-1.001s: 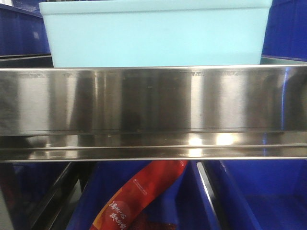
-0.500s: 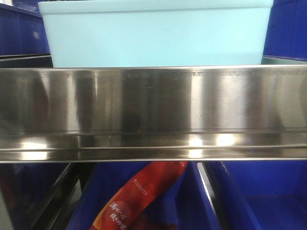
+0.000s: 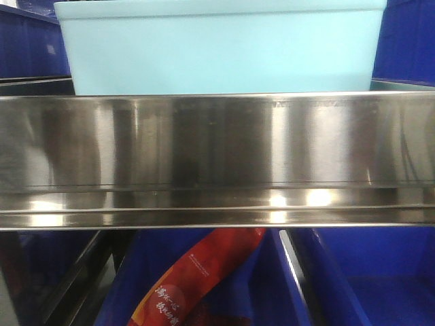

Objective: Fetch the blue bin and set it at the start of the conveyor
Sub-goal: 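Reach both grippers toward the light-teal bin on the shelf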

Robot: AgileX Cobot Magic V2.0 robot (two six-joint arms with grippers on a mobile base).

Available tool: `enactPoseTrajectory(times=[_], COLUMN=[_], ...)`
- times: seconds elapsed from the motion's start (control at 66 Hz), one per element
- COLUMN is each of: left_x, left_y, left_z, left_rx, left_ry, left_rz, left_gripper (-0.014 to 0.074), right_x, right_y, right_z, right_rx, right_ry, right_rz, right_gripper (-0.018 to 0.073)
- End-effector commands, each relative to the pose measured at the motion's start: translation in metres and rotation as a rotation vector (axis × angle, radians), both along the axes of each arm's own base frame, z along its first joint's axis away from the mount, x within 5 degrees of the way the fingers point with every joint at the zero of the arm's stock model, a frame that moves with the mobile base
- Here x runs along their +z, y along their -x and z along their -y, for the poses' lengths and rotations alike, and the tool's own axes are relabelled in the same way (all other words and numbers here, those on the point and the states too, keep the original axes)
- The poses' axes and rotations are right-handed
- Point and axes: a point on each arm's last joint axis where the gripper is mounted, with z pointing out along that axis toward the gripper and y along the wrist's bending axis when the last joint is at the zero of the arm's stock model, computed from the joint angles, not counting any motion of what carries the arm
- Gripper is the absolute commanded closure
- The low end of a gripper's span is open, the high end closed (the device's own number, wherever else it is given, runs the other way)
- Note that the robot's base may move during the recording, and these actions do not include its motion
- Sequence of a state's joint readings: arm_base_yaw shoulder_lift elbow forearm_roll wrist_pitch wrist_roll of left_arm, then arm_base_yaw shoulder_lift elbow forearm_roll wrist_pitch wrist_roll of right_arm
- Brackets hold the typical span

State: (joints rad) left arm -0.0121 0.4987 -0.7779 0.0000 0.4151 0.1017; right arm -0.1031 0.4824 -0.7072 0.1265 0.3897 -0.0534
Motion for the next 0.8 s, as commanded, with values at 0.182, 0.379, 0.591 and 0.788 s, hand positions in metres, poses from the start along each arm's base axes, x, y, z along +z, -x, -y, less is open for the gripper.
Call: enactPoseTrajectory(times=[0.182,0.379,0.591,0.788], left_x=[-0.003,-0.014,-0.016,-0.008], left_y=[-0.069,-0.136,-0.194,-0.237], left_z=[0.016,0.058,0.087,0.095], left_rx=[-0.097,-0.243,-0.217,-0.011], left_ry=[0.047,0.021,0.064,0.107], left_rz=[-0.217,-0.374,-0.515,-0.612], left_gripper=[0.0707,0.0707,0.0707,0.0707], right_x=[0.014,0.019,0.016,0.008], right_y=[-0.066,-0.131,-0.186,-0.227], right_z=[0.003,-0.026,-0.053,-0.052], right_rx=[0.031,0.185,0.247,0.108], right_ry=[-0.040,-0.029,-0.082,-0.194], right_rz=[-0.195,-0.300,-0.382,-0.495], right_gripper=[0.0724,0.0726,0.0707,0.0701])
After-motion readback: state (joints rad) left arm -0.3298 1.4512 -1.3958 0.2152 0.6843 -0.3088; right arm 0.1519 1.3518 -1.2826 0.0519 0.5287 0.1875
